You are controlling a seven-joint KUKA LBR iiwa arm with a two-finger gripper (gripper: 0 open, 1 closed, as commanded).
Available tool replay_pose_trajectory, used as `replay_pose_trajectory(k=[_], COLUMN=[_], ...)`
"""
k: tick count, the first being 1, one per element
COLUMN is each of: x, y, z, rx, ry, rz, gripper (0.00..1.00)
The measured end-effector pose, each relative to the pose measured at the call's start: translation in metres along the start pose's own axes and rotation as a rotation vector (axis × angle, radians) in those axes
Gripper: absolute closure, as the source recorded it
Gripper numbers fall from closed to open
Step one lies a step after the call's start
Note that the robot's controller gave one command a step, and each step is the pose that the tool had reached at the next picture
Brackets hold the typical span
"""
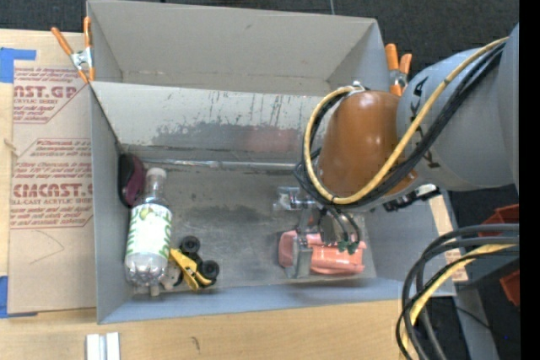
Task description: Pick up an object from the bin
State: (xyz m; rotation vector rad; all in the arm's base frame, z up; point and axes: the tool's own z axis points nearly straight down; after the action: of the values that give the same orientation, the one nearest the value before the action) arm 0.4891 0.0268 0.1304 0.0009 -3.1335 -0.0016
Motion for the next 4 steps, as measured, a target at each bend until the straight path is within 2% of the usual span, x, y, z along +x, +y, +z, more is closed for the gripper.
replay_pose_trajectory(k=[1, 2, 3, 4], x=[-0.002, 0.007, 0.000, 0.010], y=[0.000, -0.044, -0.058, -0.061], z=[-0.004, 0.050, 0.045, 0.031], rx=[0.000, -0.001, -0.002, 0.000], ry=[-0.008, -0.010, -0.007, -0.007], rz=[0.000, 0.103, 0.142, 0.122], gripper=[0.00, 0.00, 0.00, 0.00])
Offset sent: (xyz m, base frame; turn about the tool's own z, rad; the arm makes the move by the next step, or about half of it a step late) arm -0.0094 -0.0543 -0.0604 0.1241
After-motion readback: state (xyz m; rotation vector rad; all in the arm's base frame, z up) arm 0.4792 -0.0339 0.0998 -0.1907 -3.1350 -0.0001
